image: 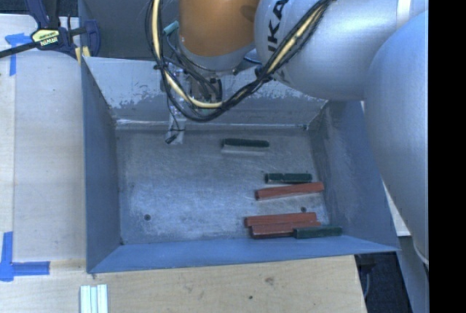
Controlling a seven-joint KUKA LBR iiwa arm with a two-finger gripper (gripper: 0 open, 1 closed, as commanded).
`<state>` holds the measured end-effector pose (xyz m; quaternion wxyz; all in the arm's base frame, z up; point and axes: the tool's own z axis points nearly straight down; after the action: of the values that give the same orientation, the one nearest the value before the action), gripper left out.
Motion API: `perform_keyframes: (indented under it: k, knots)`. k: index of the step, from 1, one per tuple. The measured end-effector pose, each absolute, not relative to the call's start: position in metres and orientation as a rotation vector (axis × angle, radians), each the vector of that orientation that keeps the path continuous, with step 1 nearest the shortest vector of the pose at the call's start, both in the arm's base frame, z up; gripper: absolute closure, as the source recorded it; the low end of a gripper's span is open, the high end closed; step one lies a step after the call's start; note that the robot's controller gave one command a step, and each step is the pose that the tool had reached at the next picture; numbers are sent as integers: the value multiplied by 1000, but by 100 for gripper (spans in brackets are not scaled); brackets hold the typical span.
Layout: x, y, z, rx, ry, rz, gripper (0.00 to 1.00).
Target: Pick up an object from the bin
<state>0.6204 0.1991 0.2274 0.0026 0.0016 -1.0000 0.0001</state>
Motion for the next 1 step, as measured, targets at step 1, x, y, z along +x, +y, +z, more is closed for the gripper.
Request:
perform_keyframes:
  k: [1]
  knots:
    - [599, 107, 169, 11, -3138, 7, 0]
